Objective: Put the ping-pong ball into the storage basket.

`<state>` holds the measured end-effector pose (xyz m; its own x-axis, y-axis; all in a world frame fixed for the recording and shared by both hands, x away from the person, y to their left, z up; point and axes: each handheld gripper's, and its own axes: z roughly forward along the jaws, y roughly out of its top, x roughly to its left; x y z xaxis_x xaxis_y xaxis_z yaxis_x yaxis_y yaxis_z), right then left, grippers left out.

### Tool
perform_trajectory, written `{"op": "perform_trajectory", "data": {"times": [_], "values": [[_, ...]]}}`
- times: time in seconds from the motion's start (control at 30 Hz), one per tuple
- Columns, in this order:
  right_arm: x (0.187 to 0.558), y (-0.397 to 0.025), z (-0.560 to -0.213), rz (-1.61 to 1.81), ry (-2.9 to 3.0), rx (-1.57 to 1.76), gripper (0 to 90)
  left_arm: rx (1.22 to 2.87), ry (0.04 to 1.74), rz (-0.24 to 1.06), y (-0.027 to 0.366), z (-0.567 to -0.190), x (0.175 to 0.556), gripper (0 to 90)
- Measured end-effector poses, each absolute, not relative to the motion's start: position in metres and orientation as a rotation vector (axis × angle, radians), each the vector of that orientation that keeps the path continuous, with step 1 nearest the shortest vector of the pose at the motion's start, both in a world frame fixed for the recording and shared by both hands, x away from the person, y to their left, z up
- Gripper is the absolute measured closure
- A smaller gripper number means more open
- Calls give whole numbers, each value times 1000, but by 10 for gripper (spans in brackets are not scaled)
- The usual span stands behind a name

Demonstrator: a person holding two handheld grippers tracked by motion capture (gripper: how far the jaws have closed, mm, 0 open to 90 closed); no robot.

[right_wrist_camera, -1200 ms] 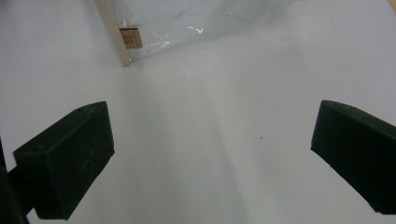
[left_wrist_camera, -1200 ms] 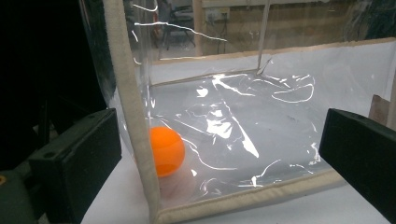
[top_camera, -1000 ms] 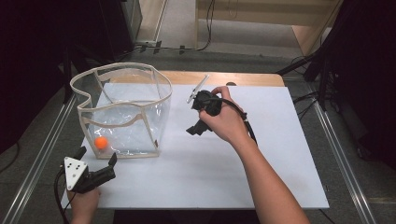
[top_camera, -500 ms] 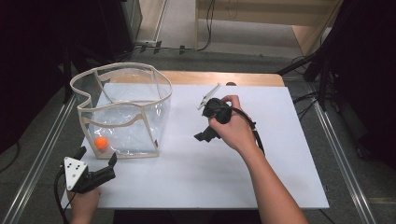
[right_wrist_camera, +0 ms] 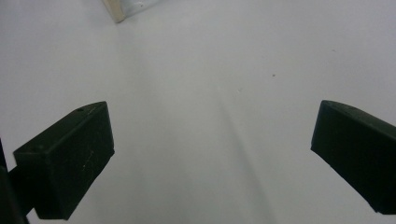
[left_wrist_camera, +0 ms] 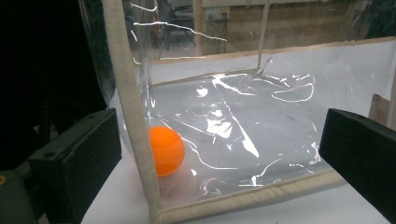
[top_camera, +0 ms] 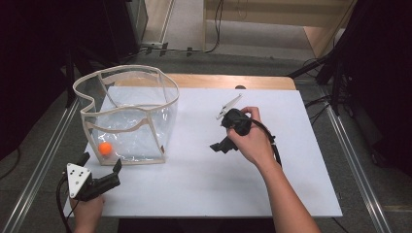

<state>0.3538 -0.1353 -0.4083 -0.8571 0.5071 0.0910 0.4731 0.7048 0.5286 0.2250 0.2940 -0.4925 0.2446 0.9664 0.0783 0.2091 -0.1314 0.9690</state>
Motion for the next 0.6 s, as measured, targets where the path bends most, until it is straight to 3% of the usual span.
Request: {"op": "perform_trajectory", "data": {"times": [0.6], "values": [[331, -178, -428, 945, 2775, 939, 0, 1560, 1133, 994, 293, -493, 225, 0]]}}
